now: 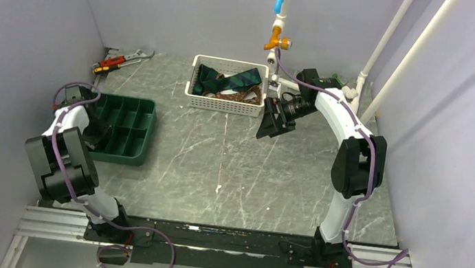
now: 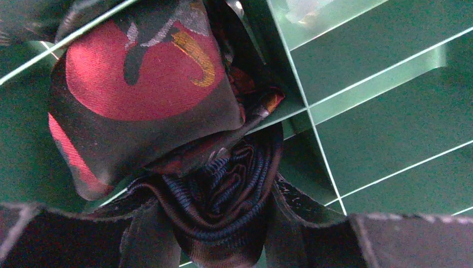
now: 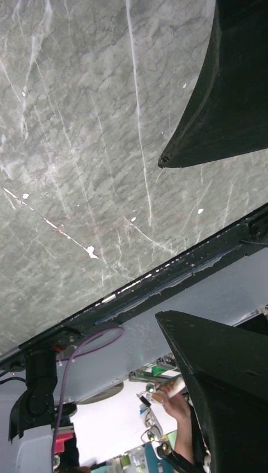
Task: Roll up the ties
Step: Place the tie in the storage box.
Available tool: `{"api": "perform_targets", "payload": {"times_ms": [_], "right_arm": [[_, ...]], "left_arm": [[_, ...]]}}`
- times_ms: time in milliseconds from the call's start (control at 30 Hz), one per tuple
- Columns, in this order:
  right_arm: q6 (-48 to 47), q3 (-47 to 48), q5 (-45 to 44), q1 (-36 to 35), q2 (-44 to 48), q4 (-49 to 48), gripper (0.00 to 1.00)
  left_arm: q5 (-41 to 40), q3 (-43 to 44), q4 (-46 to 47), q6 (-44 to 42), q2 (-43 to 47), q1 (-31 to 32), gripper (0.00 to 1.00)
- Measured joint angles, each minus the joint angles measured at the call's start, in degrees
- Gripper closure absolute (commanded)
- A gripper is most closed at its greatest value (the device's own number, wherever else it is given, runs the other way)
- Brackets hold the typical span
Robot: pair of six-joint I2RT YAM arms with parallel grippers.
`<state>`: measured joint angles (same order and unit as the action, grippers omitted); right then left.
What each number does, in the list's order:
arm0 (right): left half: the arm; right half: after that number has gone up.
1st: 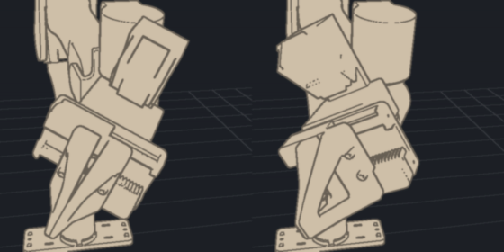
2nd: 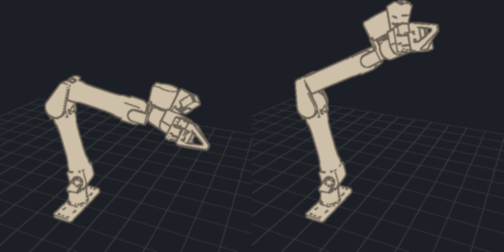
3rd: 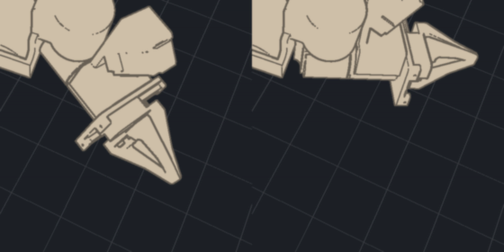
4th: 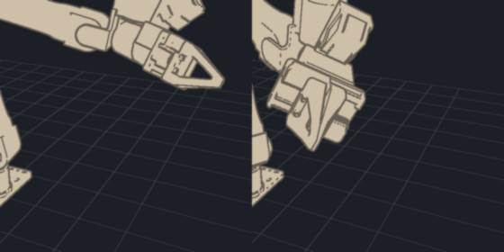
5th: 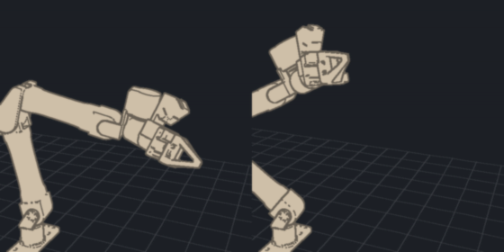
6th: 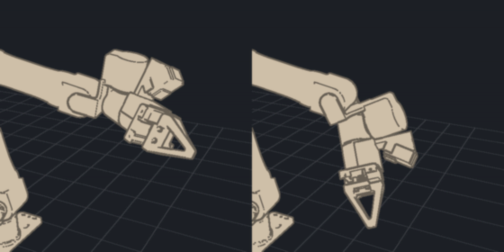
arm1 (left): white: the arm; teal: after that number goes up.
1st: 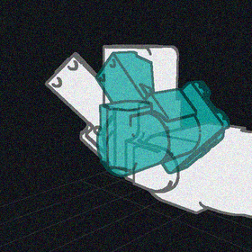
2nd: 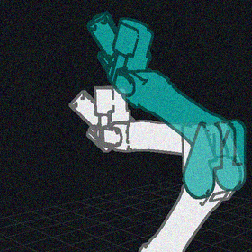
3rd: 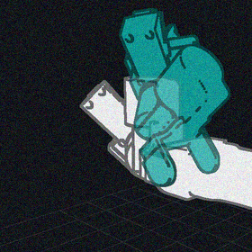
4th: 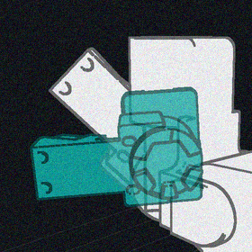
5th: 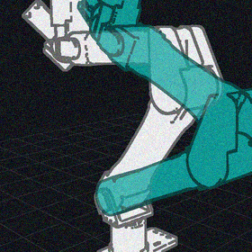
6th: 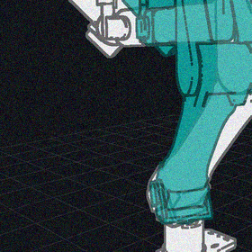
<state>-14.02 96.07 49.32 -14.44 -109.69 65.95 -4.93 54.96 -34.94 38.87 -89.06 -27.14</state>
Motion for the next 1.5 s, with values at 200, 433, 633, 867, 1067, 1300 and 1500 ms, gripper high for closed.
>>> {"api": "perform_targets", "payload": {"times_ms": [200,433,633,867,1067,1300,1500], "right_arm": [[0.0,0.0,-0.1,0.0,0.0,0.0,0.00],[0.0,0.0,-0.5,0.0,0.0,0.0,0.00],[0.0,0.0,-0.9,0.0,0.0,0.0,0.00],[0.0,0.0,-0.9,0.0,0.0,0.0,0.00],[0.0,0.0,-0.9,0.0,0.0,0.0,0.00],[0.0,0.0,-0.9,0.0,0.0,0.0,0.00],[0.0,0.0,-0.9,0.0,0.0,0.0,0.00]], "left_arm": [[0.1,0.5,-0.1,0.0,-0.2,0.0,0.40],[0.0,0.5,-0.1,2.1,1.6,1.2,0.21],[0.0,0.7,-1.0,2.0,1.6,2.7,0.16],[-0.4,2.7,-3.9,1.2,2.1,3.1,0.10],[-0.5,4.3,-6.1,0.8,2.6,3.5,0.10],[-0.5,5.2,-7.8,0.7,3.7,4.0,0.10],[-0.5,5.4,-8.3,-0.4,4.3,4.4,0.23]]}}
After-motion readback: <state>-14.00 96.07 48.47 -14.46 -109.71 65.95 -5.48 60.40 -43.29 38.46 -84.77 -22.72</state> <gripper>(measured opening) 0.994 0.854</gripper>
